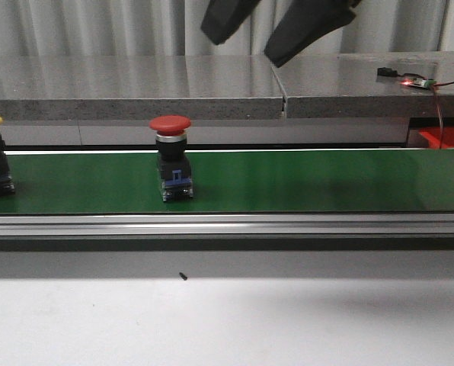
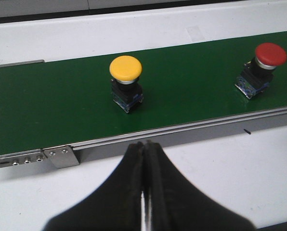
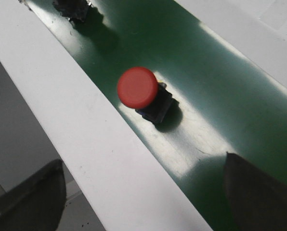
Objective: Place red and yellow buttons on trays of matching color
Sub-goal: 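Lower the right gripper onto the red button on the belt, grasp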
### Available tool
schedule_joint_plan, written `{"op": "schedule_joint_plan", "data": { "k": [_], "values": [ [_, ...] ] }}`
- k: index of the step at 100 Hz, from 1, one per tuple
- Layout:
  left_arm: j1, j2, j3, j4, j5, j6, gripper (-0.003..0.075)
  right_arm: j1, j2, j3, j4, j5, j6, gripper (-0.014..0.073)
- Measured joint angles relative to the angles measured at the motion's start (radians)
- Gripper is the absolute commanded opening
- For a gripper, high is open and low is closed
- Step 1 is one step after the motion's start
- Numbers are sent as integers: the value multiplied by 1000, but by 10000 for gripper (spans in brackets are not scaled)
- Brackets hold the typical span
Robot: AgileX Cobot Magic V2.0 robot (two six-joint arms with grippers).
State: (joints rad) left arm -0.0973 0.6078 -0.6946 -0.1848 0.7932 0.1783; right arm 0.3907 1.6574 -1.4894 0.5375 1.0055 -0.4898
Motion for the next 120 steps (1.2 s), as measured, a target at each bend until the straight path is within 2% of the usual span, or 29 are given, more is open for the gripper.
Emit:
{"op": "schedule_joint_plan", "data": {
  "k": [40,72,79,91,100,107,120],
  "values": [
    [0,0,0,0,0,0,-19,30,201,-111,-46,20,-1,654],
    [0,0,0,0,0,0,-19,79,244,-112,-46,-88,-1,643],
    [0,0,0,0,0,0,-19,83,255,-112,-46,-94,-1,573],
    [0,0,0,0,0,0,-19,85,282,-112,-48,-94,-1,314],
    [0,0,0,0,0,0,-19,85,294,-112,-60,-97,-1,154],
    [0,0,0,0,0,0,-19,85,295,-112,-63,-101,-1,99],
    [0,0,0,0,0,0,-19,85,292,-112,-72,-111,-1,101]
  ]
}}
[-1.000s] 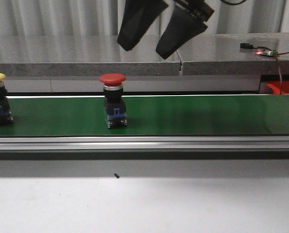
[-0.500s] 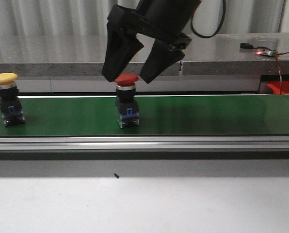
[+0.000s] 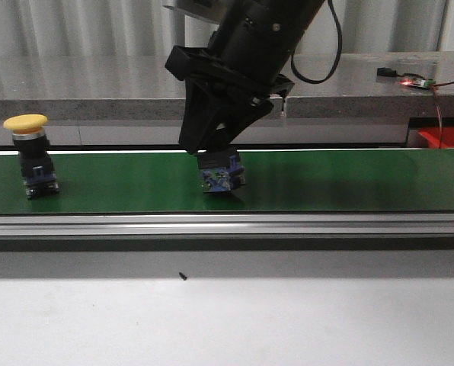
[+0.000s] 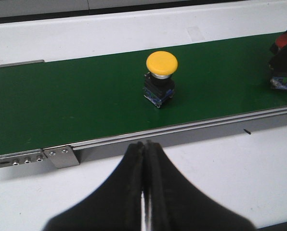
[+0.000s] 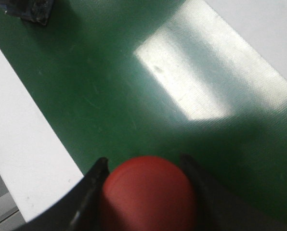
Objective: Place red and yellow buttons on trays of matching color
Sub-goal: 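Lower the right gripper onto the red button on the belt, grasp, then carry the red button into the red tray and open the right gripper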
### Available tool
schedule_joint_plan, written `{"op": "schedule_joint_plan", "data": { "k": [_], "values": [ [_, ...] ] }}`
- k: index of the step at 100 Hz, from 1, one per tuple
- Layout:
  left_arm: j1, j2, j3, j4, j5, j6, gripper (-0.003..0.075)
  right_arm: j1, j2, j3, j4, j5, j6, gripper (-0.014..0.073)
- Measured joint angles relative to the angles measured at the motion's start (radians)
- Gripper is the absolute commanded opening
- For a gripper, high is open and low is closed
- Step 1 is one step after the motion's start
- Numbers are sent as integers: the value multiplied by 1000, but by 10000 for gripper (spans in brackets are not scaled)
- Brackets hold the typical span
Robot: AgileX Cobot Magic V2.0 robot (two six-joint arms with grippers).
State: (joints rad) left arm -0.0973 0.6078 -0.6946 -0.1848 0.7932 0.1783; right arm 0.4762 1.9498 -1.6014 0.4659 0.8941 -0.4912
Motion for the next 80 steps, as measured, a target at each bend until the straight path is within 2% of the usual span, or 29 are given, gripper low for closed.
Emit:
{"op": "schedule_joint_plan", "data": {
  "k": [31,80],
  "values": [
    [0,0,0,0,0,0,-19,-19,-106,0,-60,-17,31,101],
    [0,0,0,0,0,0,-19,-216,-274,0,-306,-10,266,101]
  ]
}}
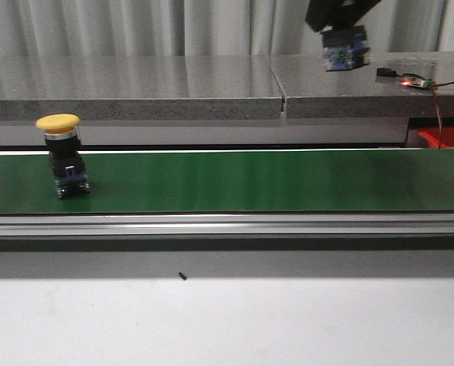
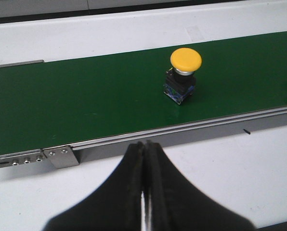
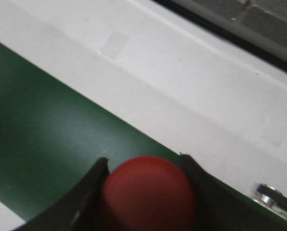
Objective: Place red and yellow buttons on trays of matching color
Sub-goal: 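Carry the red button into the red tray and open the right gripper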
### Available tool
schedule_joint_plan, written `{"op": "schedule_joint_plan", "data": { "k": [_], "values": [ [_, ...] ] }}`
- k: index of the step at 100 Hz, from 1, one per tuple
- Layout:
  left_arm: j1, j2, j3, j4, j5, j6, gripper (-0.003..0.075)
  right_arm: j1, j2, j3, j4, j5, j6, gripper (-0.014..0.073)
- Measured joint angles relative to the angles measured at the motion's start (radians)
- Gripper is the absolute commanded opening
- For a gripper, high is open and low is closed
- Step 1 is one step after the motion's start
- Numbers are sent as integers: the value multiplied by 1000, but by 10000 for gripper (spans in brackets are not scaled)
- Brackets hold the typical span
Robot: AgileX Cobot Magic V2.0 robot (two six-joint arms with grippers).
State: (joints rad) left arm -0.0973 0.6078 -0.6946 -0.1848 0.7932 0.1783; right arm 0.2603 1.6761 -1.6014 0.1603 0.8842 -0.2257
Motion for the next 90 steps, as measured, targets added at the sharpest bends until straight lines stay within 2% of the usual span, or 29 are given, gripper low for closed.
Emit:
{"op": "schedule_joint_plan", "data": {
  "k": [36,68,90],
  "values": [
    [0,0,0,0,0,0,-19,-240,-34,0,-14,3,28,101],
    [0,0,0,0,0,0,-19,-461,-24,0,-14,-98,34,101],
    [0,0,0,0,0,0,-19,-558,43,0,-14,-142,34,101]
  ]
}}
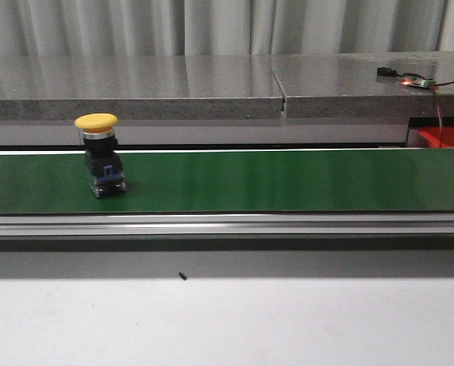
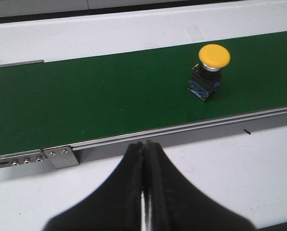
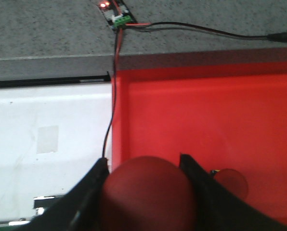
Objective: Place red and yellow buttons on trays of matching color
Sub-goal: 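Carry the red button into the red tray and open the right gripper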
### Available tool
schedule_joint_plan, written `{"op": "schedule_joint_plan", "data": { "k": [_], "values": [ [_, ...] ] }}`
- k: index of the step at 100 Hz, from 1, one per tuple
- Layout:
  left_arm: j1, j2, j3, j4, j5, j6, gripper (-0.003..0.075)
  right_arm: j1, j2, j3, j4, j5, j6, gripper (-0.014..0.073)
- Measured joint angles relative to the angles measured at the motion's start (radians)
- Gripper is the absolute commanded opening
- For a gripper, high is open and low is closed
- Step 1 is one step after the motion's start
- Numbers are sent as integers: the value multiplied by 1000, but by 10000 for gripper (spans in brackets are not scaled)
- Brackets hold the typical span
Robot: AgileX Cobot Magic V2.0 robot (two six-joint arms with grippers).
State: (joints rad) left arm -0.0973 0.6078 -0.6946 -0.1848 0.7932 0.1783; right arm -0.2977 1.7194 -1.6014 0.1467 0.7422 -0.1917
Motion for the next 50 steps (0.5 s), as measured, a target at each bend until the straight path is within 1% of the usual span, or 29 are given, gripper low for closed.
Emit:
{"op": "schedule_joint_plan", "data": {
  "k": [17,31,50],
  "values": [
    [0,0,0,0,0,0,-19,-29,54,0,4,-52,0,101],
    [0,0,0,0,0,0,-19,-32,115,-2,46,-88,0,101],
    [0,0,0,0,0,0,-19,-24,230,-72,78,-102,0,101]
  ]
}}
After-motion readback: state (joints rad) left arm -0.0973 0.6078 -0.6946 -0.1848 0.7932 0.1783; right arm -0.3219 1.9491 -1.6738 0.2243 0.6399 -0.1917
